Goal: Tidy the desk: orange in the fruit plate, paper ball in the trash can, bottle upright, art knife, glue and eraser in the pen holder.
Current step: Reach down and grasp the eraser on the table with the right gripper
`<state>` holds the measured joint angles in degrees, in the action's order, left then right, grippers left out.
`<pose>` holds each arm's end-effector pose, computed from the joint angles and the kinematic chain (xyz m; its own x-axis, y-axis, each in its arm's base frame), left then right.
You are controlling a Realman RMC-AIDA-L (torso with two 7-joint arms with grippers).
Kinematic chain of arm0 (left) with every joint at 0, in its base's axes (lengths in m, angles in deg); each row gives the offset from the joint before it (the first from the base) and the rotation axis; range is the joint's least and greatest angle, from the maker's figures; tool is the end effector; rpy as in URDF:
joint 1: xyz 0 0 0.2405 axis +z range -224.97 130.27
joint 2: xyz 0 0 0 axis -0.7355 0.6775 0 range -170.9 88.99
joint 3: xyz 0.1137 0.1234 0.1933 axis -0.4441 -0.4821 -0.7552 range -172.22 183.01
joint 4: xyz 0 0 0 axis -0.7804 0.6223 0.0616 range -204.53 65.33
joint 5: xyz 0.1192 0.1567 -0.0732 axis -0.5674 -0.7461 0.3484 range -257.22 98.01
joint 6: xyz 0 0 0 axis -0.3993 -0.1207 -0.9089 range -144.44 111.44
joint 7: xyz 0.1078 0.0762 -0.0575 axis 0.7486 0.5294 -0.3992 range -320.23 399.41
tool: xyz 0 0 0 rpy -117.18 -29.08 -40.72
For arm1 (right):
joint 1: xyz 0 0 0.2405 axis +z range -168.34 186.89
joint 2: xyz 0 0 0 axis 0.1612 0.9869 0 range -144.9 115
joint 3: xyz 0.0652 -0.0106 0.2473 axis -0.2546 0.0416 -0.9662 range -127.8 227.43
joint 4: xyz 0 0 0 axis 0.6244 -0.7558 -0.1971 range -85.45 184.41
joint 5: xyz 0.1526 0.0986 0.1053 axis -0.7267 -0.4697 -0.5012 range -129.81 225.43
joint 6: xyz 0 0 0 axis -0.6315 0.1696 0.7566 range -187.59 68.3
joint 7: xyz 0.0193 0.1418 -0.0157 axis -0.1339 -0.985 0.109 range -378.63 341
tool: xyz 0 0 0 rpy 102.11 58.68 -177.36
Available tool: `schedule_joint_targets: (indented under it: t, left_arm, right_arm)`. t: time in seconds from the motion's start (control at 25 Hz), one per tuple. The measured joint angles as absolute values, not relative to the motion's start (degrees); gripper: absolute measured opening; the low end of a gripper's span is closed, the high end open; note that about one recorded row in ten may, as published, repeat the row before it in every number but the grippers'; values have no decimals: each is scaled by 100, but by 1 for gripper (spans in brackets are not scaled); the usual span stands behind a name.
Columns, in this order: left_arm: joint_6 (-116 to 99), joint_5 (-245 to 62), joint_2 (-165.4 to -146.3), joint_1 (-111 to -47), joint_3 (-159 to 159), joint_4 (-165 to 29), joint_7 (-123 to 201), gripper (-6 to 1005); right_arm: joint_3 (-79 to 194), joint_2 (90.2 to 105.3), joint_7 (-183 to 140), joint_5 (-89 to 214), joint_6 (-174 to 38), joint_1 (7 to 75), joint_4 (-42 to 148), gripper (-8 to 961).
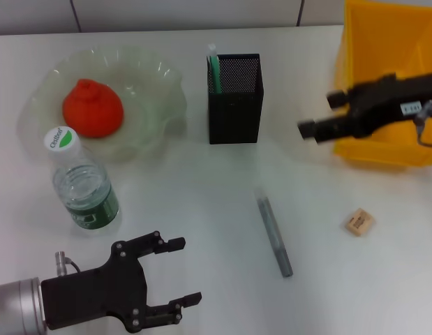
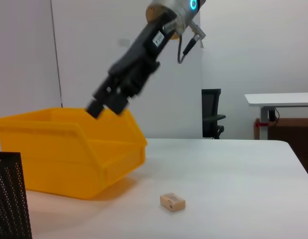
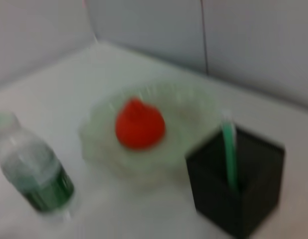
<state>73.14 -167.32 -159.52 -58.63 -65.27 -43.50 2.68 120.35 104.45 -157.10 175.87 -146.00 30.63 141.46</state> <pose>-0.3056 0.2037 -0.0620 0.8418 0.0060 0.5398 0.1512 -0.9626 -0.2250 0.1684 0.3312 0.0467 0.8140 -0.5496 -0.1883 -0.5790 -0.7412 -0.3396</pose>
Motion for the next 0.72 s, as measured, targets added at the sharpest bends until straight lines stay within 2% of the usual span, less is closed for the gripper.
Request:
schedule_joint_targets:
  t: [0.28, 0.72]
  left_arm:
    - [7314, -16732, -15952, -5880, -6524, -4350, 268, 775]
    - [7314, -16732, -15961, -5904, -6511, -4350, 268, 775]
  right_arm:
    - [12697, 10438, -16570, 19155, -15249, 3481, 14041, 813]
    - [13301, 10441, -16840, 19800, -15372, 3770, 13402, 812]
